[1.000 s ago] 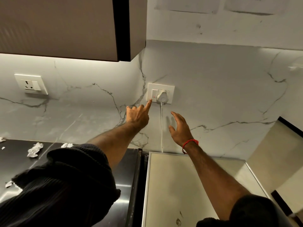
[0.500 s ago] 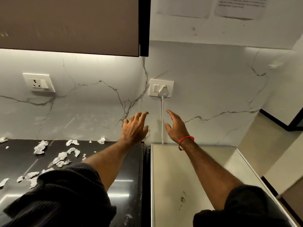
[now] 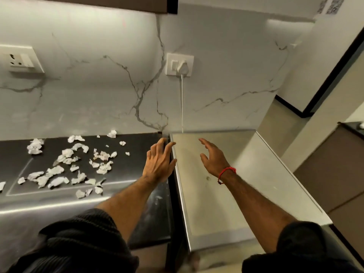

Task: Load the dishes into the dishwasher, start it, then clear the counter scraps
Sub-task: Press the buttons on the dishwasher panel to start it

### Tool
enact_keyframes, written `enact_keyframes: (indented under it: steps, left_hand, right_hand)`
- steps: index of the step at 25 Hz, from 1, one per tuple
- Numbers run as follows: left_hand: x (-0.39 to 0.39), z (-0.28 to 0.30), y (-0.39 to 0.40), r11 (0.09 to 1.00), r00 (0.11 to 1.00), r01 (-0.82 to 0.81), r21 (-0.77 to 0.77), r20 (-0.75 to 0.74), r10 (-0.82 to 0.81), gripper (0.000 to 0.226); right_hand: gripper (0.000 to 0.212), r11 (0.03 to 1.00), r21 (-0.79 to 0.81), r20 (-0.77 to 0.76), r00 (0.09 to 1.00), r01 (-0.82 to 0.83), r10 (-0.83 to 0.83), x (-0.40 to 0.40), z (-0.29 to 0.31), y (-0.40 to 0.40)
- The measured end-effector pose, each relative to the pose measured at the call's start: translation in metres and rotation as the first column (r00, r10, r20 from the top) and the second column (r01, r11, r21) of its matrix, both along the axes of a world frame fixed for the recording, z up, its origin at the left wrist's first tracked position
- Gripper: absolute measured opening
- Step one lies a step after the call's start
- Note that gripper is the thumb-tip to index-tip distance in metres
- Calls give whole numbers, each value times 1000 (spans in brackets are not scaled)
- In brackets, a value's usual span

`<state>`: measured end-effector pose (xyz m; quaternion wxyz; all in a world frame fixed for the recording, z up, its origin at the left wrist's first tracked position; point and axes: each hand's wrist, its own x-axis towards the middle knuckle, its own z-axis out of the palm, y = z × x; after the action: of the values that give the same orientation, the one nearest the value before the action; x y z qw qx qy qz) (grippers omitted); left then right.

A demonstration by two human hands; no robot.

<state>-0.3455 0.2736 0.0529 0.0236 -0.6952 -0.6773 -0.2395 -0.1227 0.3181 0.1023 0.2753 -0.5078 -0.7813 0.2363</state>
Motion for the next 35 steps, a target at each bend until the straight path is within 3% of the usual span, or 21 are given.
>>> enact_keyframes:
  steps: [3, 10, 14, 21, 26, 30, 35]
  left_hand:
    - [29, -36, -45, 996, 999, 19, -85, 31, -17, 64]
    - [86, -71, -124, 991, 996, 91, -96, 4, -91, 61]
    - [119, -91, -158, 987, 999, 47, -156, 15, -45, 54]
    - [173, -134, -225, 972, 996, -69, -223, 40, 80, 35]
    - [191, -146, -237, 971, 992, -118, -206, 25, 126, 49]
    - [198, -165, -241, 971, 984, -152, -185, 61, 166, 66]
    - [189, -198, -243, 992, 989, -126, 20, 78, 124, 71]
  right_hand:
    - [59, 999, -51, 57, 998, 18, -15, 40, -31, -39]
    - [56, 996, -94, 61, 998, -8, 14, 99, -69, -97]
    - [54, 977, -162, 106, 982, -137, 156, 129, -95, -124]
    - [57, 949, -228, 137, 958, -218, 253, 194, -147, -172]
    - [72, 941, -166, 251, 910, -294, 329, 207, -183, -185]
    - [81, 953, -116, 203, 933, -278, 297, 210, -191, -183]
    - [76, 990, 14, 63, 988, -142, 141, 199, -198, -199]
